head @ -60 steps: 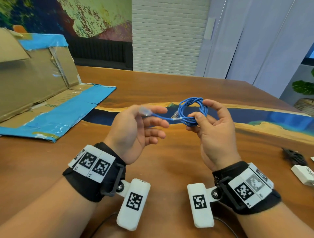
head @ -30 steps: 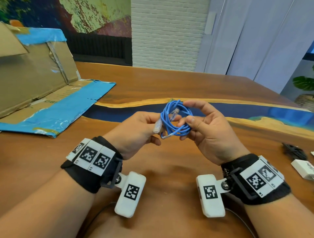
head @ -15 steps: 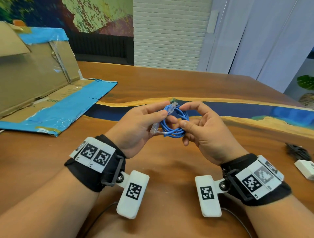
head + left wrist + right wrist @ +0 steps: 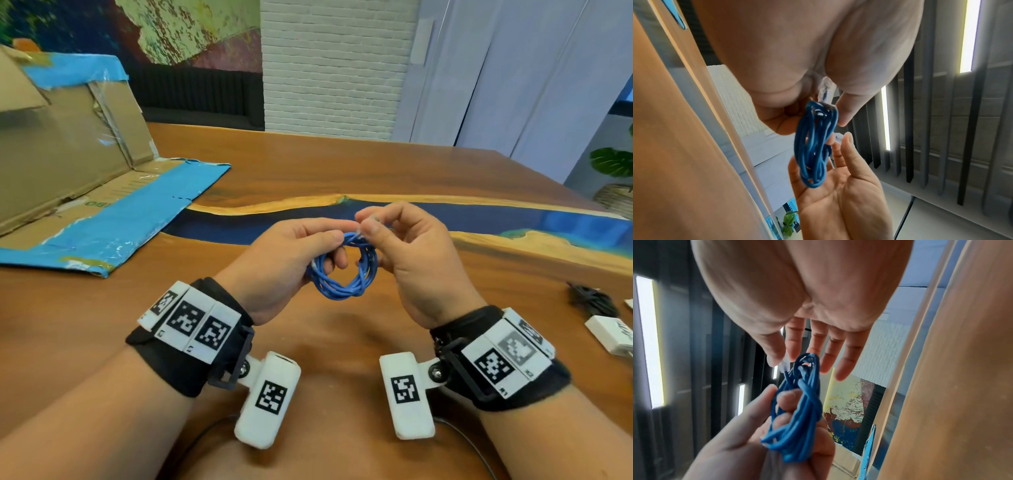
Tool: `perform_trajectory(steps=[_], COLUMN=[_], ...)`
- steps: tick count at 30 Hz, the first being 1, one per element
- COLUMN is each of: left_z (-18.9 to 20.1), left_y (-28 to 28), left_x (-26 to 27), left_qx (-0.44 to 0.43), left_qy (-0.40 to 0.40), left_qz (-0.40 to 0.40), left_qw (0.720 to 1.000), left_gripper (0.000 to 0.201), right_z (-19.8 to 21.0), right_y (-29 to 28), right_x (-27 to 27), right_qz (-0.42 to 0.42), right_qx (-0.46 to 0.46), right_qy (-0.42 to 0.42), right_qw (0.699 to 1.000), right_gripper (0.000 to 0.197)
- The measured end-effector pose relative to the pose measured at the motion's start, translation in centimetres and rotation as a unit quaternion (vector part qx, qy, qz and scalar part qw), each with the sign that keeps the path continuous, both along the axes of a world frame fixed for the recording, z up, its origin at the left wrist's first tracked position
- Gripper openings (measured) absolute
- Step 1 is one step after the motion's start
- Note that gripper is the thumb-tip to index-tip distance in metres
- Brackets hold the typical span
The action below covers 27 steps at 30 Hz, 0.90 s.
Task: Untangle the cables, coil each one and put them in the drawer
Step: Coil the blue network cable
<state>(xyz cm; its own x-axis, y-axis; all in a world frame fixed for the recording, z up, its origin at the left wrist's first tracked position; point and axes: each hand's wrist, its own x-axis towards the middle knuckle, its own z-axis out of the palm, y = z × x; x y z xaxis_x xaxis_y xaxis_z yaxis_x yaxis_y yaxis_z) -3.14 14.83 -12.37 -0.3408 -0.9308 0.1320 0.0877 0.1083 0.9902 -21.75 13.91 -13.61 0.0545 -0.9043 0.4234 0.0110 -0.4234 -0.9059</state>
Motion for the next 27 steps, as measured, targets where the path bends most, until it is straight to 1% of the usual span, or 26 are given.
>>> perform_trajectory(steps=[2, 4, 7, 9, 12, 14, 16, 21, 24, 27], left_z=[0.0, -0.1, -0.5, -0.8, -1.0, -1.0, -1.0, -1.0, -0.9, -0.9], left_y=[-0.1, -0.1, -0.1, -0.3, -0.6, -0.7, -0.8, -0.8, -0.9, -1.0], left_x=[-0.1, -0.1, -0.2, -0.1, -0.1, 0.0, 0.1, 0.0, 0.1, 0.3], left_qx=[0.006, -0.002, -0.010, -0.004, 0.027, 0.045, 0.049, 0.055, 0.070, 0.076], left_qy=[-0.008, -0.021, -0.040, -0.040, -0.008, 0.016, 0.021, -0.017, -0.028, -0.041], left_qz=[0.014, 0.029, 0.053, 0.073, 0.081, 0.081, 0.087, 0.103, 0.102, 0.095], left_qw=[1.000, 0.999, 0.998, 0.996, 0.996, 0.996, 0.995, 0.993, 0.992, 0.992], left_gripper=[0.028, 0.027, 0.025, 0.024, 0.021, 0.021, 0.020, 0.020, 0.020, 0.020], right_z=[0.1, 0.1, 0.1, 0.1, 0.5, 0.9, 1.2, 2.5, 3.1, 3.1], right_y=[0.1, 0.2, 0.3, 0.2, 0.1, 0.2, 0.3, 0.1, -0.6, -1.3], right_x=[0.0, 0.1, 0.3, 0.3, 0.1, 0.0, -0.1, -1.8, -4.9, -9.2], right_qz=[-0.004, 0.011, 0.032, 0.033, 0.034, 0.041, 0.036, -0.009, -0.060, -0.128], right_qx=[0.019, 0.048, 0.109, 0.136, 0.144, 0.134, 0.126, 0.121, 0.144, 0.178], right_qy=[-0.025, -0.039, -0.038, -0.025, 0.007, 0.042, 0.068, 0.120, 0.139, 0.171], right_qw=[0.999, 0.998, 0.993, 0.990, 0.989, 0.989, 0.989, 0.985, 0.978, 0.960], right_gripper=[0.011, 0.016, 0.011, 0.009, 0.020, 0.016, 0.012, 0.009, 0.009, 0.009])
